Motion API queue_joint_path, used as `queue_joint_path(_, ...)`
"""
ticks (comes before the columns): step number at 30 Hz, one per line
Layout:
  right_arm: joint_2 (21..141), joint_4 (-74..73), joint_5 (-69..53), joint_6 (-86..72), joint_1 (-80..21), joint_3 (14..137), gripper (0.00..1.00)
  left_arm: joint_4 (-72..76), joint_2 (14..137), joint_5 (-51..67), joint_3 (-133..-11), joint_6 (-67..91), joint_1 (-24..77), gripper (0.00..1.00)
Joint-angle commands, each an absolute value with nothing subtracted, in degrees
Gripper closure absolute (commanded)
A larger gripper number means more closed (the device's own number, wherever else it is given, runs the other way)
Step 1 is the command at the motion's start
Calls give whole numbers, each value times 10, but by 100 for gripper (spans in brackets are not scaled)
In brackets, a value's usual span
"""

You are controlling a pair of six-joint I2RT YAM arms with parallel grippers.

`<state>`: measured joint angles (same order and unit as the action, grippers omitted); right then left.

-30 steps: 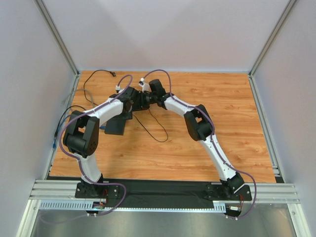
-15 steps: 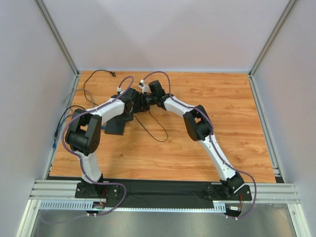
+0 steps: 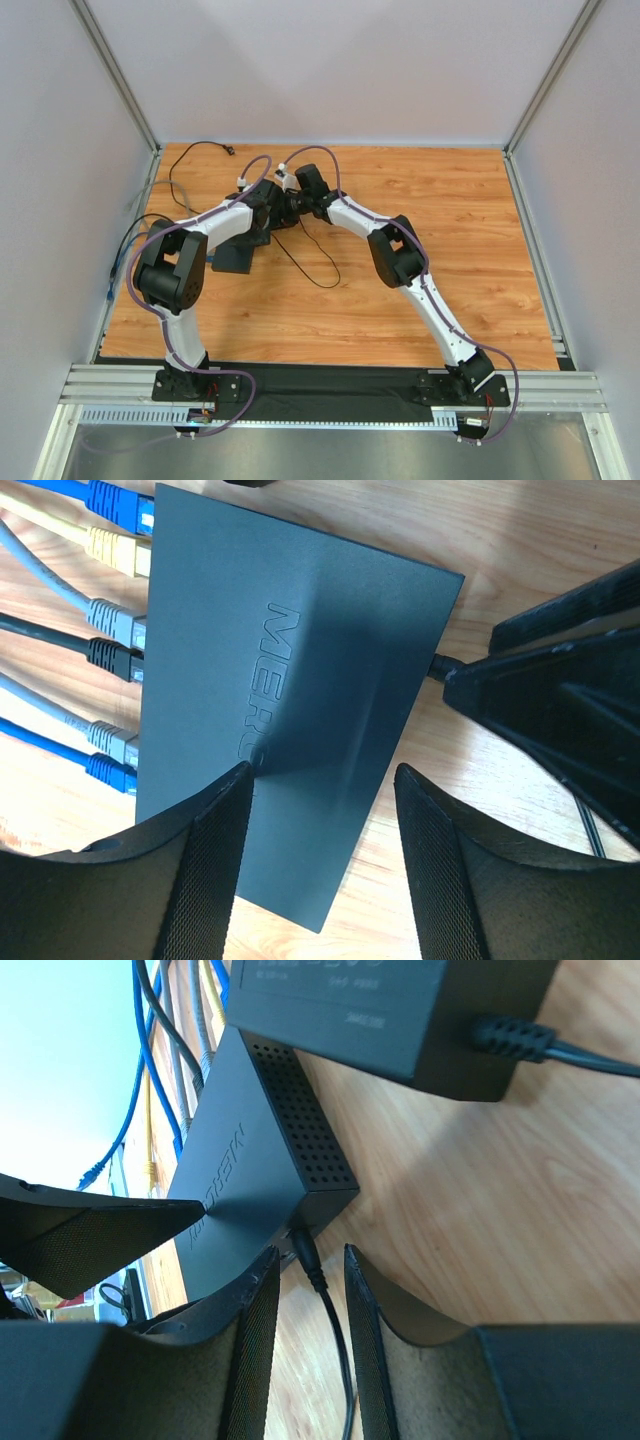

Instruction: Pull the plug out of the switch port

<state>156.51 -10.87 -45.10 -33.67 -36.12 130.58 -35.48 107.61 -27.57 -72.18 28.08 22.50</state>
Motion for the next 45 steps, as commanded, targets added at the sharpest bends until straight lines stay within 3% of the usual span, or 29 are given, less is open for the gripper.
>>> queue_joint_path(1,1579,-124,-454,-330,-368,1332,66,-339,1071,-273,-710,287,222,35)
queue_joint_path(16,1593,-120,-461,-344,-368,1337,70,-322,1062,-245,-687,296,208,45)
queue_joint_path(45,1608,-67,-490,-408,-354,1324,80,-308,1081,-224,-684,318,196,52)
